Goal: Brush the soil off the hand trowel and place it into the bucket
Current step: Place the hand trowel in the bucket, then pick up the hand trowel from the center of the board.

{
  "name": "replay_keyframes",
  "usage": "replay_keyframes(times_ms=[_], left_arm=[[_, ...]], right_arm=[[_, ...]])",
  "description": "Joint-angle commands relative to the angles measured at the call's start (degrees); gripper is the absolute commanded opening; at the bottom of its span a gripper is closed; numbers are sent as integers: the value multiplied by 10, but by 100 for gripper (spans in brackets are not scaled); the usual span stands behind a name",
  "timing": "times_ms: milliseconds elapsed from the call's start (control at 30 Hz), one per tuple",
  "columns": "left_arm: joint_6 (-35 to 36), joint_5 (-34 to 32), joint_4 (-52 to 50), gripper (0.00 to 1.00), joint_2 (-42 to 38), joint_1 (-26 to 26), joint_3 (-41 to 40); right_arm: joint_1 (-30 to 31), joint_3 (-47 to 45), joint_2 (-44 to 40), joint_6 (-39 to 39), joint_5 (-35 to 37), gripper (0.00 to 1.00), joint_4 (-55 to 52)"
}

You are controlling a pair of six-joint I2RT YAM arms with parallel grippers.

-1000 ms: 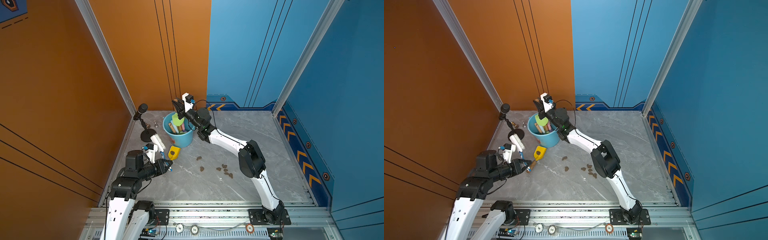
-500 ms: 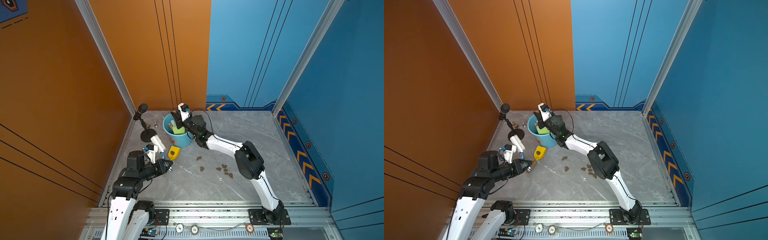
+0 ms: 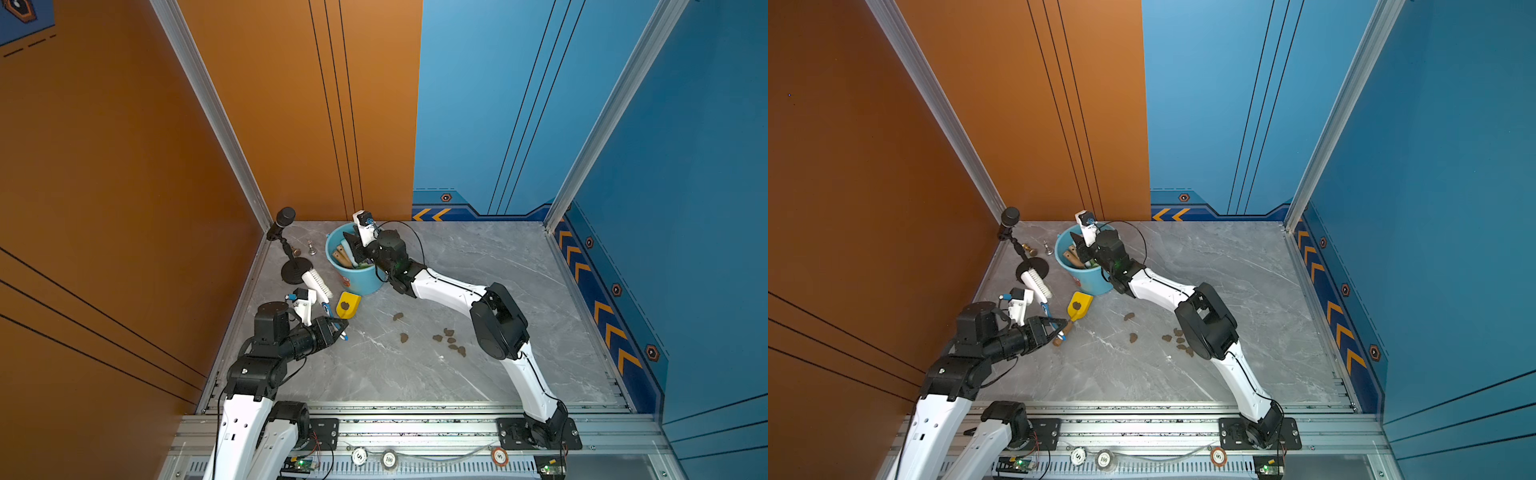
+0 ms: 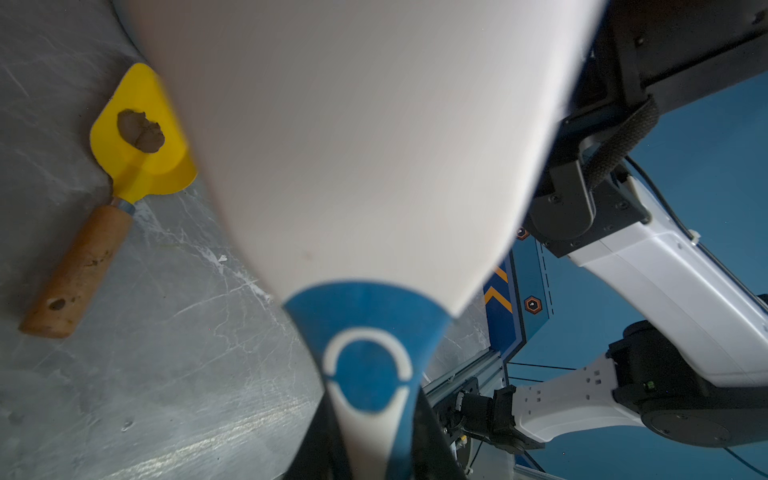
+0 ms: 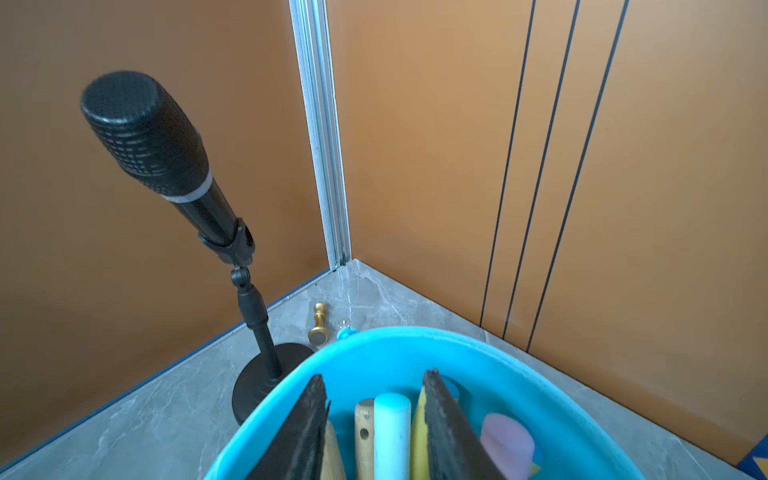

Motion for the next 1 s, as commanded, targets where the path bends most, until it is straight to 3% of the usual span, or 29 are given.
replay_keyframes(times_ms=[0,267,433,600,833,967], left_arm=[[20,-17,1,0,-7,6,26],[81,-193,-80,0,-37,21,98],[91,-322,-114,0,-75,28,107],[95,-400,-119,0,-120,29,88],[105,-444,-126,0,-140,29,52],[105,-458,-123,0,-156,25,23]], right_arm=[[15,-1,-76,6,16,40,-61],[90,-169,-214,-15,36,42,-118],[163,-225,-242,-7,73,43,-193],[215,-226,-212,138,135,41,-286],[259,-161,-116,255,170,42,-355],[261,-145,-54,306,186,43,-342]])
